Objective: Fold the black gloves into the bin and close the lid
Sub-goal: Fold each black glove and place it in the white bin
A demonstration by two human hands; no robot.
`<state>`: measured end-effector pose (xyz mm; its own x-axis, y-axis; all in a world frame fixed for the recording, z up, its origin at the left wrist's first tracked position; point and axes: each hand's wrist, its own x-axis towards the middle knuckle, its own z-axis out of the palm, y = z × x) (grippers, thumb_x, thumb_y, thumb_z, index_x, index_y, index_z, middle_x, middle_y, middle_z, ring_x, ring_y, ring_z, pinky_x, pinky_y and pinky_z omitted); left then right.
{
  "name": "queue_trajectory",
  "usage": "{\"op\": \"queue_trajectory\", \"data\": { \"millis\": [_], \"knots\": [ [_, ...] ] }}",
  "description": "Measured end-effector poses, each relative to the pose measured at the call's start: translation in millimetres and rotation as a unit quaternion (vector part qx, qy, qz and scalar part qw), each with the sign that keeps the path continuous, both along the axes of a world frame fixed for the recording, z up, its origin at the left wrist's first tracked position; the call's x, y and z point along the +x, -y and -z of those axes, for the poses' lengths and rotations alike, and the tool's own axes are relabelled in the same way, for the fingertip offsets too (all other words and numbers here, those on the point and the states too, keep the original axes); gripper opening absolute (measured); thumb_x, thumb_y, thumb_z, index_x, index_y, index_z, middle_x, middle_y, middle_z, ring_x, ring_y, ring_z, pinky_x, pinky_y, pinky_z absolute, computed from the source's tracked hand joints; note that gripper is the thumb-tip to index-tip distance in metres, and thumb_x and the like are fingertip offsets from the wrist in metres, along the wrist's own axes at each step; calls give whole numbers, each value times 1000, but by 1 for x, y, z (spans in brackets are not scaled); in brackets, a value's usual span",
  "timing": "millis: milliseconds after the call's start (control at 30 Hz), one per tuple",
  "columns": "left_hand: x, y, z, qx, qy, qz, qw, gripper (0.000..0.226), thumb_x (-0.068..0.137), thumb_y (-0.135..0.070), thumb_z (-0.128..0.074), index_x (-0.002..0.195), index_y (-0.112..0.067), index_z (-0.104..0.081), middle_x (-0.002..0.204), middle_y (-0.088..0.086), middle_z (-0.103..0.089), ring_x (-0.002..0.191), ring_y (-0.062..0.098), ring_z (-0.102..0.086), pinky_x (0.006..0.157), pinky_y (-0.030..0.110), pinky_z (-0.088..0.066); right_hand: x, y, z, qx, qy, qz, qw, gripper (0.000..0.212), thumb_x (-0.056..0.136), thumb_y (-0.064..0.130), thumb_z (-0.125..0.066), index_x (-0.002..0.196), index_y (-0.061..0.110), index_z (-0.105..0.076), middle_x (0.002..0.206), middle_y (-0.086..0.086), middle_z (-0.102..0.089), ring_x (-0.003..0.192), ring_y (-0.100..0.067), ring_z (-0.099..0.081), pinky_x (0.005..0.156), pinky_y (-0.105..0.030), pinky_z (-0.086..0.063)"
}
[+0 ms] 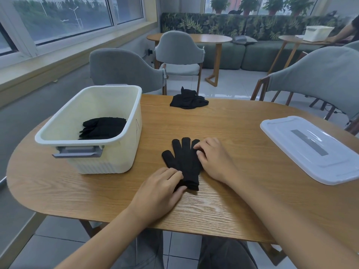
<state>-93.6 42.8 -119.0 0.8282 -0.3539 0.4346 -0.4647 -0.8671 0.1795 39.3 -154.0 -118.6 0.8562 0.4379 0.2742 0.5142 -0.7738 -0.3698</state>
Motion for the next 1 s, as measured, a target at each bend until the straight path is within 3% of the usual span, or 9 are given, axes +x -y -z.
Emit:
{"op": "queue_trajectory", "data": {
  "millis": [233, 367, 500, 600, 700, 833, 933, 1000],
  "knots": [
    [1, -1, -2, 12, -11, 14, 1000, 27, 94, -34, -66, 114, -15, -67, 110, -3, -68, 100, 12, -62, 81, 28, -56, 6, 0, -3, -29, -18, -3, 999, 37, 99, 25, -45, 135, 28, -53, 118, 10, -48, 117, -11, -36, 100, -31, -36],
    [3, 4, -4, 54, -3, 6, 999, 21, 96, -29, -56, 109, -17, -66, 104, -4, -66, 90, 12, -60, 70, 28, -56, -15, 7, -8, 35, 15, -16, 999, 35, 95, 11, -49, 126, 24, -61, 115, 12, -51, 116, -9, -38, 102, -30, -38],
    [6, 5, -4, 37, -11, -16, 999, 21, 97, -32, -49, 104, -19, -64, 97, -5, -63, 85, 12, -57, 65, 29, -53, -56, 13, -18, 89, -7, -48, 995, 46, 83, -1, -51, 120, 22, -64, 114, 14, -54, 117, -5, -42, 103, -26, -38],
    [8, 7, -4, 16, -15, -34, 999, 19, 97, -32, -51, 103, -19, -64, 94, -7, -63, 83, 11, -56, 63, 30, -53, -86, 16, -22, 62, -49, -87, 993, 52, 83, 6, -56, 131, 28, -56, 123, 18, -50, 123, 1, -39, 105, -15, -32],
    [10, 8, -5, 7, -17, -38, 999, 20, 97, -34, -50, 103, -20, -63, 94, -7, -62, 83, 10, -55, 64, 30, -52, -100, 13, -13, 22, -33, -89, 995, 46, 91, 25, -60, 135, 32, -51, 127, 20, -52, 120, 4, -44, 101, -11, -32],
    [9, 5, -7, -4, -31, -29, 999, 25, 97, -44, -50, 108, -23, -60, 96, -10, -61, 85, 8, -55, 68, 28, -51, -103, 2, -1, 50, 18, -24, 998, 25, 99, 41, -50, 119, 31, -62, 109, 18, -62, 100, -1, -55, 85, -17, -44],
    [6, -2, -11, -8, -66, -16, 998, 44, 92, -60, -56, 122, -28, -51, 104, -14, -60, 92, 5, -54, 75, 25, -50, -99, -5, -1, 74, 30, 7, 997, 24, 101, 42, -47, 109, 29, -65, 96, 16, -64, 87, -3, -57, 75, -24, -48],
    [6, -5, -15, -33, -86, -20, 996, 47, 92, -58, -60, 127, -30, -46, 107, -14, -61, 93, 3, -56, 79, 25, -51, -94, -7, -4, 84, 28, 19, 996, 20, 100, 40, -51, 106, 27, -66, 91, 15, -66, 81, -3, -58, 70, -23, -47]
  ]
}}
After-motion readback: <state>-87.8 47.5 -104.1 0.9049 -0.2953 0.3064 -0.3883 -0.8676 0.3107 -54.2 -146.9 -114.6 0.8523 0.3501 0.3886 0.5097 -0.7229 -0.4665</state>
